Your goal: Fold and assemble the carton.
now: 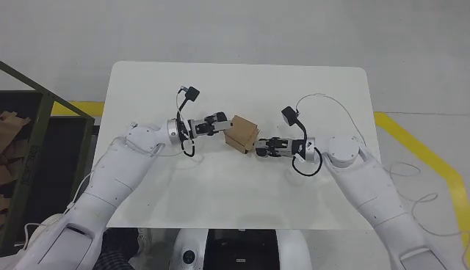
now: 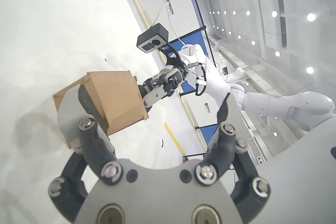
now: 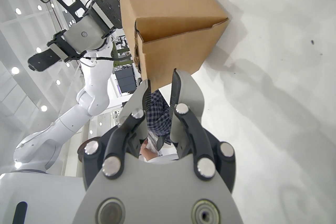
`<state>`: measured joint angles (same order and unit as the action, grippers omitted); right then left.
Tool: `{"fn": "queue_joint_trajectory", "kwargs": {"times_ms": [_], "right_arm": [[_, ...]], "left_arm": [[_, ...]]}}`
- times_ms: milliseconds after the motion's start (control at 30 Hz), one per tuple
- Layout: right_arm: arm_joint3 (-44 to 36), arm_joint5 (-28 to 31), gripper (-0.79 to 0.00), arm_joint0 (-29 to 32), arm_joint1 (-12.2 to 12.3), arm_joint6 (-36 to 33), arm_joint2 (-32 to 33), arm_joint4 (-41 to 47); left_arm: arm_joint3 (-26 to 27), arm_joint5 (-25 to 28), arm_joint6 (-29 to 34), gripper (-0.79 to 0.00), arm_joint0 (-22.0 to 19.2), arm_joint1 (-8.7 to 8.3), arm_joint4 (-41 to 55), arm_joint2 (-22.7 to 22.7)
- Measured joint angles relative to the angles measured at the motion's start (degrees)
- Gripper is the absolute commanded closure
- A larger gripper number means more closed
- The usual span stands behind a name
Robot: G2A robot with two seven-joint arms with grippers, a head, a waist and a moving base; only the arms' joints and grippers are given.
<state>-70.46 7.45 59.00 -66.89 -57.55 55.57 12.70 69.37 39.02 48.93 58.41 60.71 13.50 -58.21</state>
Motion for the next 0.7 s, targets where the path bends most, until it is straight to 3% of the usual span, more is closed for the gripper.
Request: {"fn": "queue_joint_trajectory", "kwargs": {"times_ms": [700], "right_arm": [[-3.45,-0.99,-0.105,2.37,0.23,0.35,-0.52,-1.24]], "left_arm": [[1.85,-1.73,1.06,-0.785,1.2,-0.08,0.36,-1.06]]}}
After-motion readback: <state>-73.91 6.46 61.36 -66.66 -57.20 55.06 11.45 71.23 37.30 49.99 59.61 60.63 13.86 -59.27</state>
